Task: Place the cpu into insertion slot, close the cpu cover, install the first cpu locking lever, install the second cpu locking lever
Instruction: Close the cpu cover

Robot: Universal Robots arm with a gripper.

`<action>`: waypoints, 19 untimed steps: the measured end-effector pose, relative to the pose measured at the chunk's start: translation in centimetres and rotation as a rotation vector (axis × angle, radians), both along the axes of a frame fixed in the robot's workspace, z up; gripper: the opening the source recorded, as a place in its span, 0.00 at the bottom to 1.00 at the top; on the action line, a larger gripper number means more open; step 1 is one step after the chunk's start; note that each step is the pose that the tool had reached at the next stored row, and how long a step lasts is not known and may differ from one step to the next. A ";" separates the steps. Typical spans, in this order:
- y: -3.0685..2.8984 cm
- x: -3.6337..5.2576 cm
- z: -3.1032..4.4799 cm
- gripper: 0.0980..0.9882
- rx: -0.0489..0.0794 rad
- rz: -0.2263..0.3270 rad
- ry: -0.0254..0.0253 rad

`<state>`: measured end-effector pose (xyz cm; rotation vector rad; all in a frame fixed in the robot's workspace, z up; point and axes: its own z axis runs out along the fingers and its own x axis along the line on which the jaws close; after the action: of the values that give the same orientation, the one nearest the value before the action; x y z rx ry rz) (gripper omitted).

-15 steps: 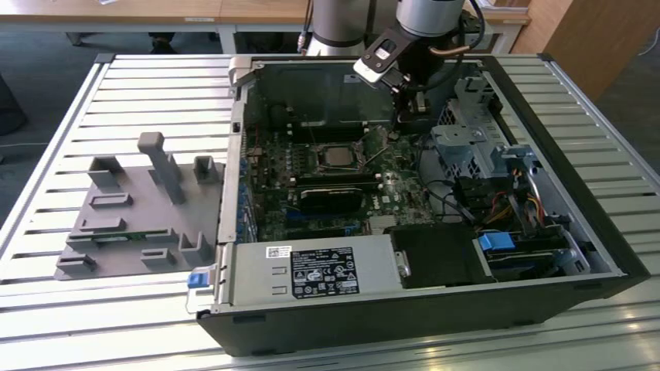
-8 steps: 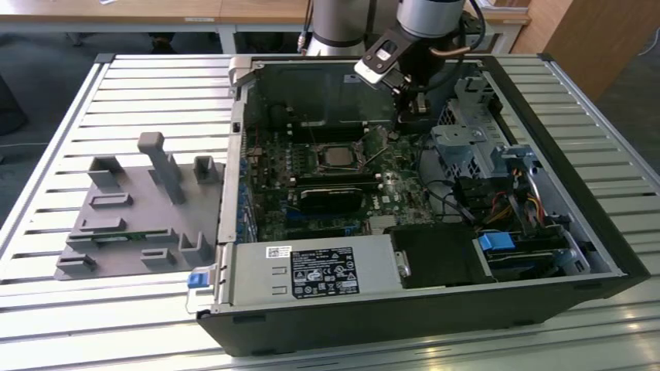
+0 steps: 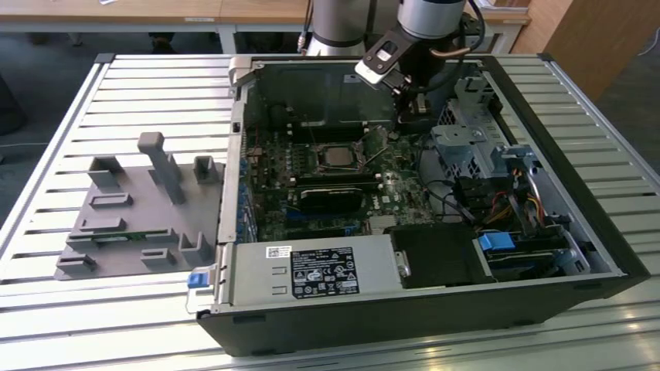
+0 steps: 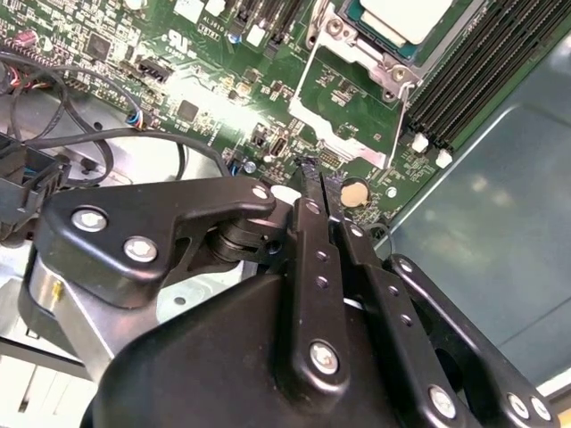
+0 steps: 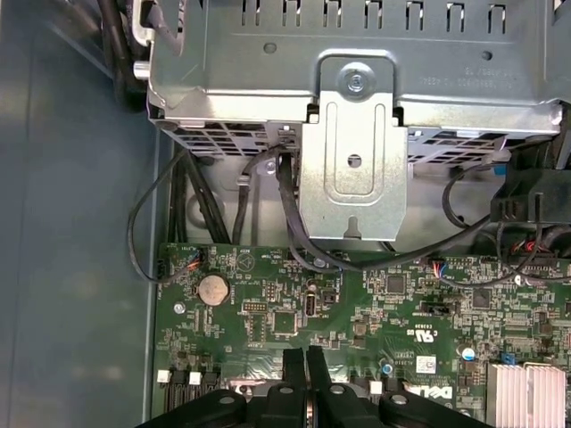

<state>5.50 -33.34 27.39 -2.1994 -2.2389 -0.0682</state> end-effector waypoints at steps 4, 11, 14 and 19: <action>0.13 0.11 -0.20 0.06 0.000 0.001 0.0045; 0.39 0.15 -0.52 0.06 0.001 0.003 0.0050; 0.62 0.17 -0.73 0.06 0.001 0.004 0.0053; 0.90 0.18 -1.14 0.06 0.001 0.005 0.0060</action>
<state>5.68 -32.44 26.25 -2.1903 -2.2408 -0.0627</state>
